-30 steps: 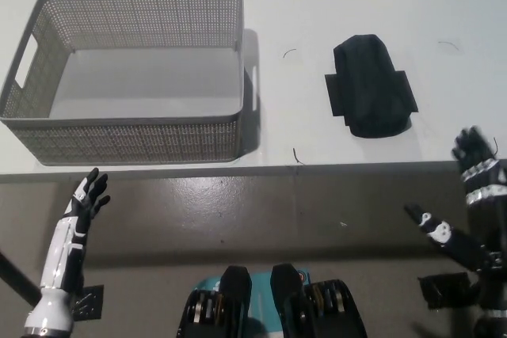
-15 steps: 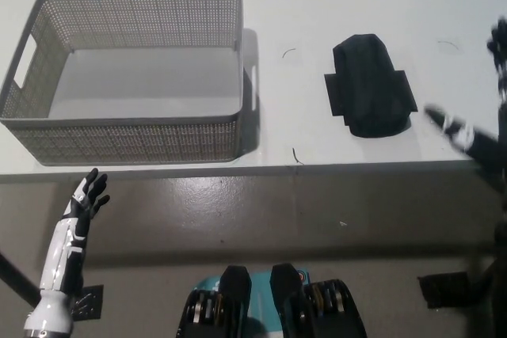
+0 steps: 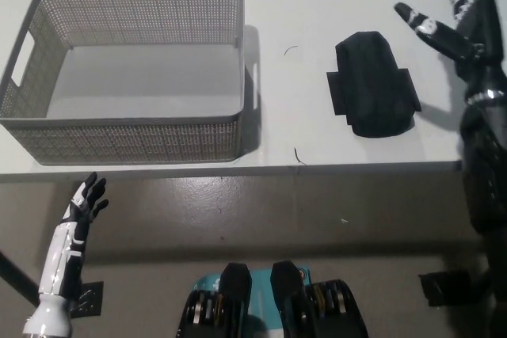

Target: Use the right hand to push the pencil case on the right hand side to the container on the left side

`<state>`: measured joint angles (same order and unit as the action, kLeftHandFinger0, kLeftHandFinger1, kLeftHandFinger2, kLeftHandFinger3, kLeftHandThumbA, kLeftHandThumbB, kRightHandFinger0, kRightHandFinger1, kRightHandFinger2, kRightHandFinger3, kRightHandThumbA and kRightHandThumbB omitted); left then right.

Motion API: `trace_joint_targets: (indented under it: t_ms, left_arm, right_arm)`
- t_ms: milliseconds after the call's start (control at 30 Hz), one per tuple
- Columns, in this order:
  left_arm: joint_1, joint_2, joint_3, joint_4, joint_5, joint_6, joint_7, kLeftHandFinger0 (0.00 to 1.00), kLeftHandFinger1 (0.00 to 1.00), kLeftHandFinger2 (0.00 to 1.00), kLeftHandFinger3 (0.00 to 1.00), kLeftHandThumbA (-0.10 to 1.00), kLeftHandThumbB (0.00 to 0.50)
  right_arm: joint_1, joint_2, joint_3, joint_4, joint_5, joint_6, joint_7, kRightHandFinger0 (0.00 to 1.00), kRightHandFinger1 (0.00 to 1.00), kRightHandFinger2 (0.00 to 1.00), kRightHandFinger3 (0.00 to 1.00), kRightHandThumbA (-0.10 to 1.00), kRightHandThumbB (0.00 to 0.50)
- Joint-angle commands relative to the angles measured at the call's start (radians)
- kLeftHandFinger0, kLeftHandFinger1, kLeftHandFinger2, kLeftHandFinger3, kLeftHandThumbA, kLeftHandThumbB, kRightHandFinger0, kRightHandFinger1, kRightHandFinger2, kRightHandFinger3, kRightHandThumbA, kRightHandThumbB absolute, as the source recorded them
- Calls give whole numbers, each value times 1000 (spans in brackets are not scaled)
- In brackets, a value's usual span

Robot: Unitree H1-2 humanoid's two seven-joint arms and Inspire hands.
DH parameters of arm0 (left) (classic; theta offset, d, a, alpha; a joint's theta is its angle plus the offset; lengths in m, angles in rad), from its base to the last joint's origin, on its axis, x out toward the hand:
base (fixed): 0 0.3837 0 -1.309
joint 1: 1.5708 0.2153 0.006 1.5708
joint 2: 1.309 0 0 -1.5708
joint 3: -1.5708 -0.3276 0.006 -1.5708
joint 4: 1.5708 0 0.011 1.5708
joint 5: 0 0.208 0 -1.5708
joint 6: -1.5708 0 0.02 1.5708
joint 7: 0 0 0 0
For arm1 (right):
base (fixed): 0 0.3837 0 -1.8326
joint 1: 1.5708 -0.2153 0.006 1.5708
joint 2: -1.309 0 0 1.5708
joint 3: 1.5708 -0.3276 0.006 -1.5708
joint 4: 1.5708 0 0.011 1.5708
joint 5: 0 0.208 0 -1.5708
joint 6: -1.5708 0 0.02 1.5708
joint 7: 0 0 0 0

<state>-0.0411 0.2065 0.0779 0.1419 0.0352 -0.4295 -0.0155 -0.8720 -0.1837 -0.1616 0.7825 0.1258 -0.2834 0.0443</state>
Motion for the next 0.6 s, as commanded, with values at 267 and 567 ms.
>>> trace_joint_targets:
  t_ms: [267, 567]
  left_arm:
    - [12, 15, 15, -31, 31, -40, 45, 1000, 1000, 1000, 1000, 1000, 116]
    - [7, 21, 14, -31, 4, -40, 26, 1000, 1000, 1000, 1000, 1000, 97]
  right_arm:
    - [-290, -20, -60, 547, 65, -56, 24, 1000, 1000, 1000, 1000, 1000, 212]
    - [-274, -8, -101, 623, 84, -24, 33, 1000, 1000, 1000, 1000, 1000, 242]
